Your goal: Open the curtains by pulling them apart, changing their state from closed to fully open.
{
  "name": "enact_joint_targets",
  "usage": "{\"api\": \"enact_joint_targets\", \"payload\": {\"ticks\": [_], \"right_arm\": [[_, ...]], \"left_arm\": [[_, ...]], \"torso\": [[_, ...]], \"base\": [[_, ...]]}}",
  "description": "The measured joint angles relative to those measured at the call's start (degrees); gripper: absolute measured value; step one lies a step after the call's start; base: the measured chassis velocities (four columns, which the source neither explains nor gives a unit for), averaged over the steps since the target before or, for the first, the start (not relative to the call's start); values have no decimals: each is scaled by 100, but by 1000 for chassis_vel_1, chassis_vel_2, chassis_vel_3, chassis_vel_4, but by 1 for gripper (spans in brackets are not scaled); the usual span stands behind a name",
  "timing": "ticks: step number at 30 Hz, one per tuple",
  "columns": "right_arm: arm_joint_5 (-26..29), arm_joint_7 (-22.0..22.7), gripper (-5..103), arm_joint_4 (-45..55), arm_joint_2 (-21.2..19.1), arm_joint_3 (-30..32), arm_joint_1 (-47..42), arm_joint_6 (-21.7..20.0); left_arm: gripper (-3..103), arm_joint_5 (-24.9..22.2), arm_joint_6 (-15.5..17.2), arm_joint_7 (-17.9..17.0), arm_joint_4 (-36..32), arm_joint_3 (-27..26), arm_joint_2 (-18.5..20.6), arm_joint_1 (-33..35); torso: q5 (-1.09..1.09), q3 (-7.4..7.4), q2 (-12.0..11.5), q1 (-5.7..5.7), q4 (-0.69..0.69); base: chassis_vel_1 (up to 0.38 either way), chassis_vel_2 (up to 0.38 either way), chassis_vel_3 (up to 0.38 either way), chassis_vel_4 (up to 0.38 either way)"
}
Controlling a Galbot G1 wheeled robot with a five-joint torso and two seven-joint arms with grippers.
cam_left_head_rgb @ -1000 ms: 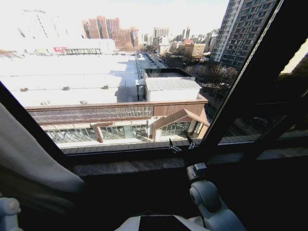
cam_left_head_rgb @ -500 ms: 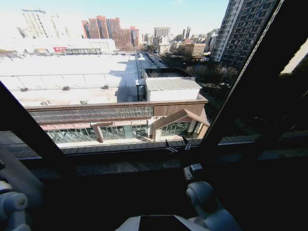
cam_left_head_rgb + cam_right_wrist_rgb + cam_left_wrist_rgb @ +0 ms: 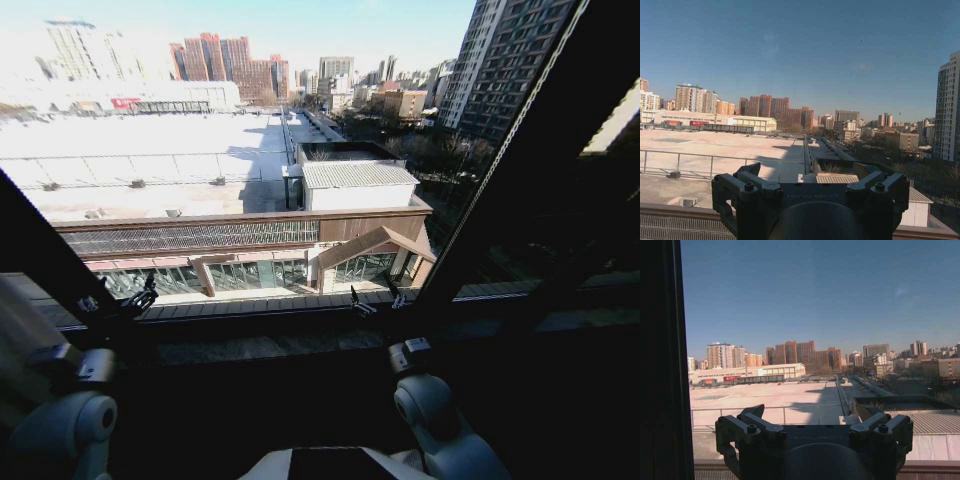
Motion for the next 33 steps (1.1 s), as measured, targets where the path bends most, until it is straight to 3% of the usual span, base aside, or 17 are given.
{"api": "enact_joint_targets", "payload": {"ticks": [17,33], "right_arm": [[77,8,100,-127,19,39,78,-141],[79,13,100,-203,15,54,104,-143]], "left_arm": [[100,111,-218,238,397,-111,-6,-4],[100,130,-309,264,437,-125,-74,51]], "torso": [[-3,0,0,0,0],[-1,0,0,0,0]], "base": [[-38,-44,45,40],[-291,-281,280,270]]}}
